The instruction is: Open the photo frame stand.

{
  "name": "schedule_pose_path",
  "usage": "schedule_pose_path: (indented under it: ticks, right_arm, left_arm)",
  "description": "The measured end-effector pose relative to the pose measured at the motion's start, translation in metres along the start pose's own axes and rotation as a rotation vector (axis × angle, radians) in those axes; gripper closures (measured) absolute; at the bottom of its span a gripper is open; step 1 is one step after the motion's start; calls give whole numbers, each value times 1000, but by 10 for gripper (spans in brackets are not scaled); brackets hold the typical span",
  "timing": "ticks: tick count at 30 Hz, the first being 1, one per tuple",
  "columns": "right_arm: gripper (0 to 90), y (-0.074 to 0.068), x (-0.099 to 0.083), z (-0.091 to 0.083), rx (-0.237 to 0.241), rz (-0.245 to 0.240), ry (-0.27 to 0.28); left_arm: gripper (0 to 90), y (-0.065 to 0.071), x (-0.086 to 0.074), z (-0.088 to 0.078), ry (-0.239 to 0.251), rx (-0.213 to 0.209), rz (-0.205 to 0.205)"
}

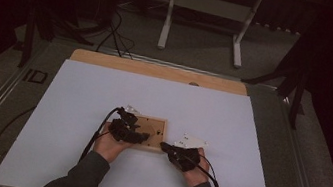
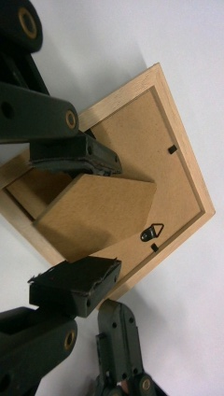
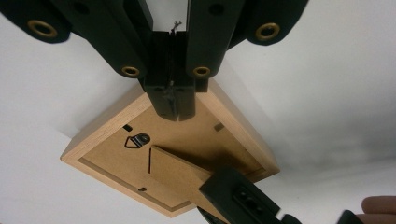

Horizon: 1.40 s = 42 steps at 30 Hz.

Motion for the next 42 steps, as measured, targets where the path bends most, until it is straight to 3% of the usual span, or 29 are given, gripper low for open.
schedule_pose_path:
  ticks: [11, 15, 26, 30, 35, 36, 42]
  right_arm:
    - [895, 0, 0, 0, 3, 1, -1]
    - [889, 0, 0, 0, 4, 4, 1]
    - [890, 9, 3, 6, -12, -21, 1]
    - [882, 15, 5, 10, -11, 43, 0]
    - [853, 21, 8, 13, -19, 69, -8]
    - [842, 22, 9, 13, -21, 72, -12]
    - [724, 29, 18, 16, -23, 112, -3]
  left_arm:
    - [519, 1, 4, 3, -25, 9, 1]
    - [522, 1, 5, 3, -25, 17, 22]
    - [524, 3, 8, 6, 23, 44, 56]
    - [523, 4, 8, 6, 41, 60, 71]
    - [523, 8, 7, 4, 64, 81, 115]
    - [523, 12, 6, 2, 72, 90, 149]
    - [523, 19, -1, -4, 106, 111, 208]
Point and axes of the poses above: each handheld gripper's, and its own axes: z roughly forward along the jaws, x roughly out of its top, y roughly to its right, the point moved 1 cm from there along z, roughly forward along the jaws, and after that the axes turned 12 degrees about y, right-handed, at the moved point
